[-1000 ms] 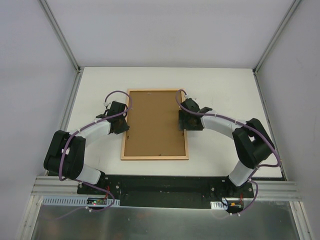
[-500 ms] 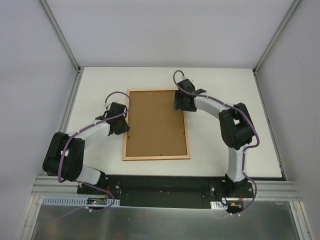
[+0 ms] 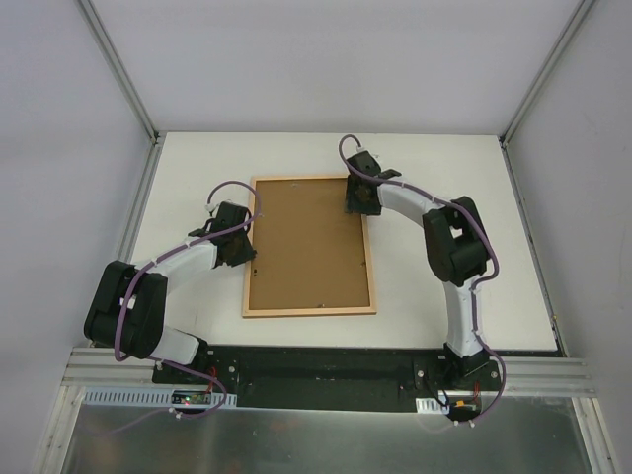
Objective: Put the photo into the frame
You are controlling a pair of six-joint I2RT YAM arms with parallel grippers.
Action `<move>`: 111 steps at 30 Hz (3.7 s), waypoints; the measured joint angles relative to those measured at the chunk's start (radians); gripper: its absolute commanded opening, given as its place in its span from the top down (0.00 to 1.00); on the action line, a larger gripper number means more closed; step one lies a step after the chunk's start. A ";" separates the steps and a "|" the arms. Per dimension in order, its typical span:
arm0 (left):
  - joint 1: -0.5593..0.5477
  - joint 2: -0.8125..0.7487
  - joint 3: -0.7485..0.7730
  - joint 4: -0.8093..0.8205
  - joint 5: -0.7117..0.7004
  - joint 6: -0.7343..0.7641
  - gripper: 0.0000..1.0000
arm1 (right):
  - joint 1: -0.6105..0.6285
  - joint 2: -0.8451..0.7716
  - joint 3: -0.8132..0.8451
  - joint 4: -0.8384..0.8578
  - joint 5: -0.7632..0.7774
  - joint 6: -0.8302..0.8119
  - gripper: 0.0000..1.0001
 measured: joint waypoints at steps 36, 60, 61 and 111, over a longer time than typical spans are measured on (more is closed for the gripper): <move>-0.007 -0.023 -0.021 0.002 0.020 -0.007 0.95 | -0.018 0.074 0.119 -0.056 0.028 -0.011 0.99; -0.066 -0.122 -0.098 -0.024 0.052 -0.026 0.95 | -0.035 -0.153 -0.227 0.045 0.001 -0.064 0.53; -0.066 -0.122 -0.098 -0.024 0.052 -0.026 0.95 | -0.035 -0.153 -0.227 0.046 -0.003 -0.068 0.53; -0.067 -0.123 -0.093 -0.042 0.054 -0.026 0.95 | -0.060 -0.111 -0.168 0.045 -0.084 -0.121 0.38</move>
